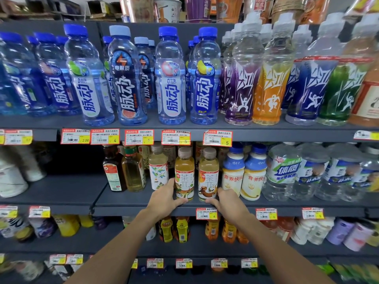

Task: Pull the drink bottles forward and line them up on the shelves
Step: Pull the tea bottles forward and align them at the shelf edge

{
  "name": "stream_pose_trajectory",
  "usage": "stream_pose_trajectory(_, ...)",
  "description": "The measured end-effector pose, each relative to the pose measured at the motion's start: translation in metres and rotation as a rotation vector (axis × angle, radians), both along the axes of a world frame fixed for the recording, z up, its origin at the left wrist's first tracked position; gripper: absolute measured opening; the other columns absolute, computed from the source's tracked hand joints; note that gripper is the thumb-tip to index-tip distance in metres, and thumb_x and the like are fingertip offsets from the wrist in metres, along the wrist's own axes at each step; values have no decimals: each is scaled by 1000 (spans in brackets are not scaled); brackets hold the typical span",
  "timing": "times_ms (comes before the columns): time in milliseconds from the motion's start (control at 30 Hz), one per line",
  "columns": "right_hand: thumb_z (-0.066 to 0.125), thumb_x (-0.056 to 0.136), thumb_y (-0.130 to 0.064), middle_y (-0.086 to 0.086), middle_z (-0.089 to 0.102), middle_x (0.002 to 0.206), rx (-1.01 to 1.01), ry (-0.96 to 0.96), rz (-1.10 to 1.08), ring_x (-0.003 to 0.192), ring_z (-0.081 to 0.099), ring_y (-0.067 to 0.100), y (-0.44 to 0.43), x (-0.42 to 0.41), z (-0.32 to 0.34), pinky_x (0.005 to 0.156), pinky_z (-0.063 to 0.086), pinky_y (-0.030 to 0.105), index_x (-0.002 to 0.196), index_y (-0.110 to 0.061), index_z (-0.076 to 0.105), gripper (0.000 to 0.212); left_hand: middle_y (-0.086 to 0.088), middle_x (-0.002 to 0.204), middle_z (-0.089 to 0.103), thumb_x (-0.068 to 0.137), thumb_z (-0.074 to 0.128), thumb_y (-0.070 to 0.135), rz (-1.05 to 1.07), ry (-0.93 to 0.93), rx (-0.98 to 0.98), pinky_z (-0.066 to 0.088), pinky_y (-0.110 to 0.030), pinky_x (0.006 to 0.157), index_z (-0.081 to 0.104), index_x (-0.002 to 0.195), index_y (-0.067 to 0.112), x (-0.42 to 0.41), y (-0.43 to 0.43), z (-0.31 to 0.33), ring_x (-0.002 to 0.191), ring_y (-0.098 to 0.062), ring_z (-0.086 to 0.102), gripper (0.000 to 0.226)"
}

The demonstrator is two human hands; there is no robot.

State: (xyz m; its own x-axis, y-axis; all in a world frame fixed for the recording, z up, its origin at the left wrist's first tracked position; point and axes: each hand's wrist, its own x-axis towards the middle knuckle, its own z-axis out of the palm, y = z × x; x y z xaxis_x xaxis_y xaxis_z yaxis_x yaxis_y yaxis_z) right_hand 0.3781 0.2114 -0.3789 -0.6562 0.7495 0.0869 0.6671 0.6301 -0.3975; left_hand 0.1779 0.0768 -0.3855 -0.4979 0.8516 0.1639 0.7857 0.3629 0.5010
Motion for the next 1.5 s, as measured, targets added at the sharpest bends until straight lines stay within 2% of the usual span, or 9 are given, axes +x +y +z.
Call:
stream_pose_trajectory(300, 60, 92, -57, 6, 68, 102, 33, -26, 19, 92, 65, 19, 1, 1, 2, 80, 55, 33, 106, -10, 64, 50, 8, 134, 61, 81, 71, 59, 12, 34, 13, 49, -36, 95, 42, 134, 30, 6, -3, 0, 118, -17, 58, 67)
stream_pose_trajectory(433, 56, 91, -64, 5, 68, 95, 131, -82, 15, 88, 65, 19, -1, 5, 1, 76, 55, 31, 100, -12, 67, 55, 9, 135, 58, 81, 72, 57, 57, -2, 79, 47, -36, 101, 40, 142, 30, 12, -12, -1, 123, -13, 55, 73)
stream_pose_trajectory(600, 51, 91, -69, 2, 67, 81, 250, -60, 37, 78, 65, 17, -5, 10, 2, 67, 53, 29, 87, -18, 67, 54, 12, 126, 61, 84, 73, 54, 144, -31, 174, 48, -34, 102, 49, 136, 29, 11, -36, 1, 118, -7, 57, 63)
stream_pose_trajectory(767, 42, 93, -72, -3, 63, 68, 309, 8, 113, 67, 62, 14, -15, 2, -1, 61, 51, 28, 75, -21, 62, 58, 17, 115, 62, 89, 68, 48, 249, -19, 279, 49, -29, 92, 55, 128, 32, 5, -58, -2, 108, -3, 59, 44)
stream_pose_trajectory(933, 33, 95, -70, -3, 66, 66, 417, 69, 187, 68, 65, 15, -49, -27, -3, 67, 52, 32, 72, -21, 63, 62, 16, 106, 60, 92, 65, 45, 384, 42, 333, 50, -32, 80, 56, 121, 28, -16, -75, -6, 98, -10, 62, 34)
stream_pose_trajectory(1133, 37, 96, -63, -6, 63, 70, 261, 271, 185, 69, 61, 15, -105, -87, -12, 66, 51, 33, 80, -20, 66, 53, 15, 102, 59, 88, 60, 62, 490, 47, 294, 42, -30, 67, 54, 119, 26, -50, -87, -11, 89, -15, 65, 48)
stream_pose_trajectory(1233, 44, 96, -61, -11, 64, 76, 140, 351, 89, 74, 63, 10, -121, -113, -18, 68, 52, 29, 99, -23, 65, 43, 12, 111, 65, 85, 57, 69, 488, 54, 236, 50, -33, 74, 54, 127, 26, -69, -89, -14, 96, -18, 67, 60)
stream_pose_trajectory(1367, 49, 92, -64, 2, 70, 84, 16, 394, -125, 83, 68, 18, -132, -137, -19, 77, 57, 36, 124, -19, 55, 56, 11, 110, 68, 86, 55, 69, 458, 77, 209, 50, -31, 73, 54, 128, 26, -84, -92, -17, 94, -17, 69, 60)
stream_pose_trajectory(1500, 58, 89, -65, 6, 69, 89, -35, 391, -277, 84, 68, 23, -137, -154, -13, 72, 58, 39, 116, -14, 52, 58, 6, 103, 71, 90, 53, 65, 499, 65, 177, 42, -33, 66, 54, 123, 22, -87, -96, -17, 89, -22, 70, 54)
